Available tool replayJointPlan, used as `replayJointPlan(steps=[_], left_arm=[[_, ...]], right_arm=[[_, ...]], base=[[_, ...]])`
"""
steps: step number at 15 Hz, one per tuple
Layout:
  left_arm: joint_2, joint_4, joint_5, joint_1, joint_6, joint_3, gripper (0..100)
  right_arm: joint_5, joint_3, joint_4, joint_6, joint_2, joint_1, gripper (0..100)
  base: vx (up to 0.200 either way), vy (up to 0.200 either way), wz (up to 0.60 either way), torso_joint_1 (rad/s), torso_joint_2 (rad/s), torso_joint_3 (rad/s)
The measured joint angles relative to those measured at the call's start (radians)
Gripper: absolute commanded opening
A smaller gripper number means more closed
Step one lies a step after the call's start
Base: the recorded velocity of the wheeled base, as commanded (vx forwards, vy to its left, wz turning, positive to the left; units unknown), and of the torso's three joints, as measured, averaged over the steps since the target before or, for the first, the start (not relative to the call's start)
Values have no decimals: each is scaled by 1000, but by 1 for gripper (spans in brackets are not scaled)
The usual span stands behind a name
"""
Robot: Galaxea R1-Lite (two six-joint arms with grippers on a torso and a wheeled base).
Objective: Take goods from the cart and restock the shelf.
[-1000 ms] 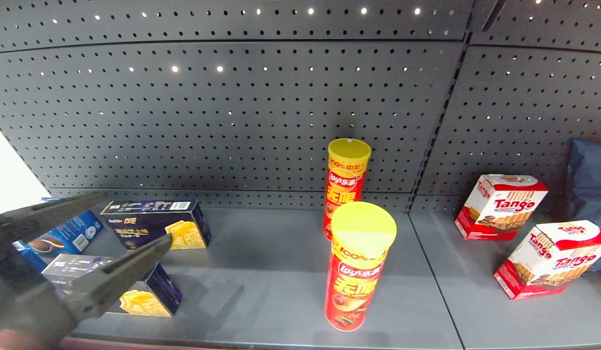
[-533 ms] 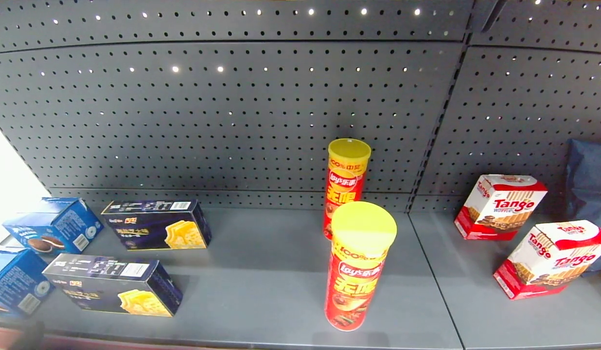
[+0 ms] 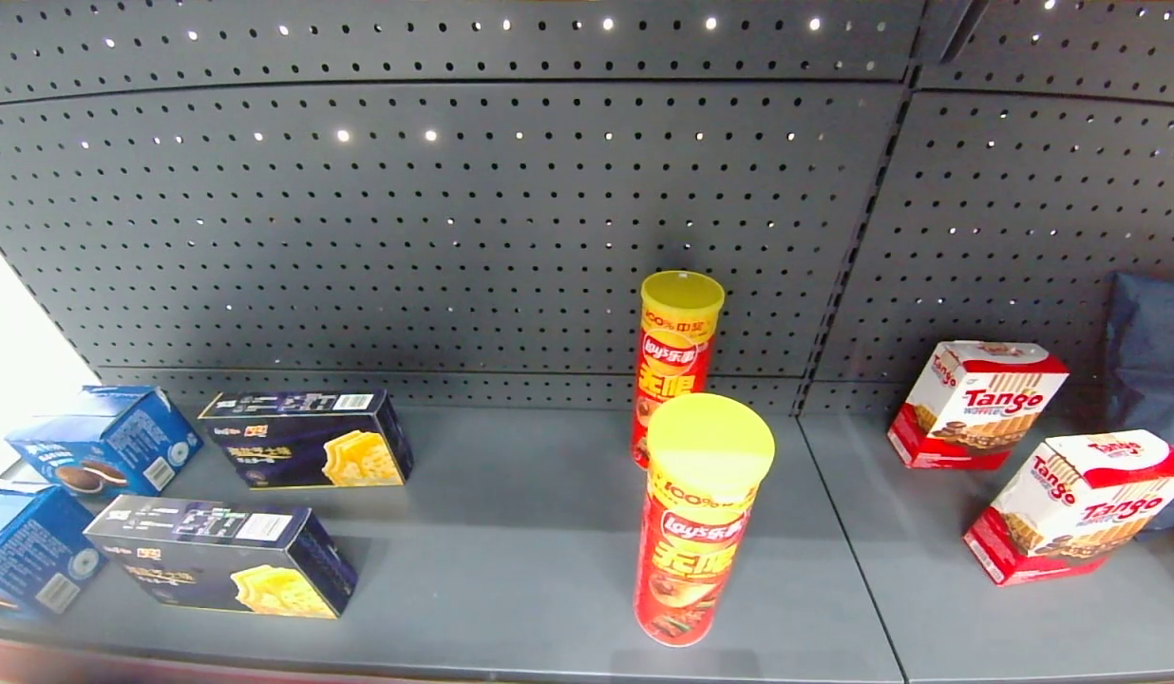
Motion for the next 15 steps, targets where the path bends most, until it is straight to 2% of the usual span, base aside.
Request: replayJointPlan(steps=[3,5,6,7,8,15], left_arm=[[-41,0,16,48,-3,0,100],[-57,0,19,57,-3,1,100],[-65,2,-7,56,1,1,100],[-79,4,-65,54,9,1,100],[-90,5,-87,51,16,1,100],[-108,7,-86,48,20,2,100]], right_arm=[[0,0,0,0,0,-1,100],[0,0,0,0,0,-1,100],[0,0,0,0,0,0,100],[0,0,0,0,0,0,100],[0,0,0,0,0,0,100],[0,0,0,0,0,0,100]], base=[[0,0,0,0,0,0],[0,0,0,0,0,0],[0,0,0,0,0,0],[0,0,0,0,0,0],[0,0,0,0,0,0],[0,0,0,0,0,0]])
